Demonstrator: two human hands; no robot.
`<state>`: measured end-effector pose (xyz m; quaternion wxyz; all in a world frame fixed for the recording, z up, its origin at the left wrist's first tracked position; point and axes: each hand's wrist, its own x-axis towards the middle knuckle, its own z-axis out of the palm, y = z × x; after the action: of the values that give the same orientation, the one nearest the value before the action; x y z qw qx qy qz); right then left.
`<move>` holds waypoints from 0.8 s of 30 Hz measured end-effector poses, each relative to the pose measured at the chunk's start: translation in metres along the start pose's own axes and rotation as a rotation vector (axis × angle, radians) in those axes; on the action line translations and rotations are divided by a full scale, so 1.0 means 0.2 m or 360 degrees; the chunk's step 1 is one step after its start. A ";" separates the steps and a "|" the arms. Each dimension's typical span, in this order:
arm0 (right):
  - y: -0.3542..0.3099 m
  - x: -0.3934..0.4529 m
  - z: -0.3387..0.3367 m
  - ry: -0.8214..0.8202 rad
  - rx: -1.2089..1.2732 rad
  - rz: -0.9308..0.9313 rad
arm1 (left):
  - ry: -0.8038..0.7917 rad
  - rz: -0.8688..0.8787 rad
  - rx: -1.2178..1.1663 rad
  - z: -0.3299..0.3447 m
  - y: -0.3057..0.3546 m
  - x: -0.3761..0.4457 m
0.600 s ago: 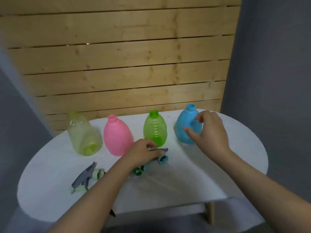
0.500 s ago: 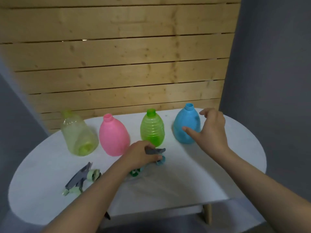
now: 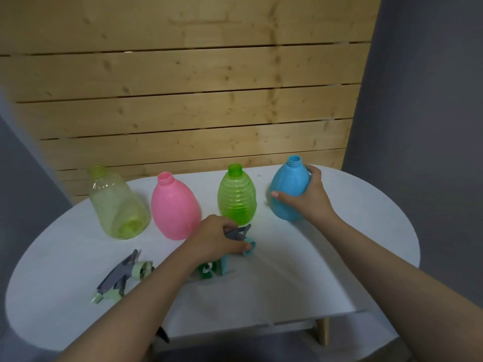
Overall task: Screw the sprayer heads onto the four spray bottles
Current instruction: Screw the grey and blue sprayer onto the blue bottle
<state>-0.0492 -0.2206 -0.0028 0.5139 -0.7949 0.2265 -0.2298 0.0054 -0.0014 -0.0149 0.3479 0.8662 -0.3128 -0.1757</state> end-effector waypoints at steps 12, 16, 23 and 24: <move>-0.13 -0.13 -0.27 -0.0243 -0.0206 -0.0256 | 0.0577 0.0217 -0.0373 -0.15 0.09 -0.08; -0.17 -0.25 -0.33 -0.0628 -0.0216 -0.0310 | 0.0858 0.0200 -0.0533 -0.22 0.07 -0.14; -0.15 -0.29 -0.31 -0.0707 -0.0406 -0.0491 | 0.1060 0.0092 -0.0702 -0.28 0.04 -0.18; -0.14 -0.29 -0.31 -0.0711 -0.0440 -0.0510 | 0.1082 0.0087 -0.0713 -0.28 0.04 -0.18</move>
<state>-0.1294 -0.2190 0.0387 0.3952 -0.9137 0.0089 -0.0945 0.0044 0.0459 0.0322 0.6161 0.7691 -0.1568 0.0660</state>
